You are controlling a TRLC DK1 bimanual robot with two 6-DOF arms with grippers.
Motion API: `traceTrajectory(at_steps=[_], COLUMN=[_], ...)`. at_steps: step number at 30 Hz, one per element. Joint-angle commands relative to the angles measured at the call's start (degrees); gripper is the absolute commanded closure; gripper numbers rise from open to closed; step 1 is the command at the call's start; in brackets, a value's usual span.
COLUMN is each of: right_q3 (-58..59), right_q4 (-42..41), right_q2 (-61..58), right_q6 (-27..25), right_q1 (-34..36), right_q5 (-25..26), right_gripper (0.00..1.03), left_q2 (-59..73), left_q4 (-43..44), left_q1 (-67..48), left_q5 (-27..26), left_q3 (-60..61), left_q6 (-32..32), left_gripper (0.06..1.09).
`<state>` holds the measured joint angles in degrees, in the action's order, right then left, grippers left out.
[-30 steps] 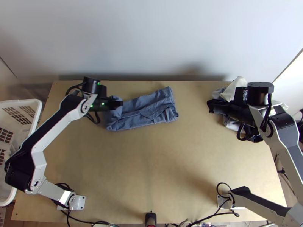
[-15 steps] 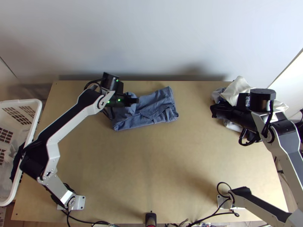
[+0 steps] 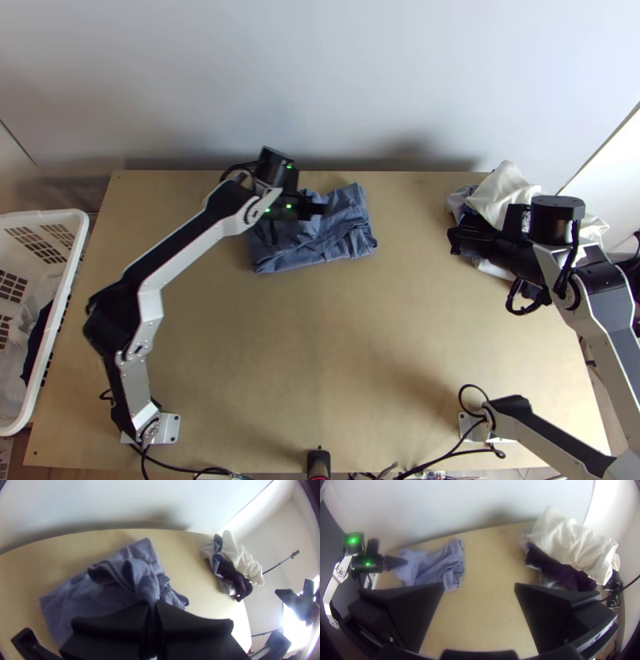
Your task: Fold the t-shirt
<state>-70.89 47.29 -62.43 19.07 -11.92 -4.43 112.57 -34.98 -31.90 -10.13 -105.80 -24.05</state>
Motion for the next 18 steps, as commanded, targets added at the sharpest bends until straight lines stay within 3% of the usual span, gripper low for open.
traceTrajectory(at_steps=[1,18], right_q3=[1.0,4.1], right_q4=[-0.4,-0.4], right_q2=[0.6,2.9], right_q6=[0.1,-0.1], right_q1=[0.6,1.6], right_q5=[0.0,0.0], right_gripper=[0.05,0.05], left_q2=[6.3,21.5], left_q4=[-0.1,0.3], left_q1=[-2.8,-6.4], left_q5=[0.5,1.2], left_q3=[-7.7,-22.6], left_q6=[-1.3,-2.5], left_gripper=[1.05,1.05])
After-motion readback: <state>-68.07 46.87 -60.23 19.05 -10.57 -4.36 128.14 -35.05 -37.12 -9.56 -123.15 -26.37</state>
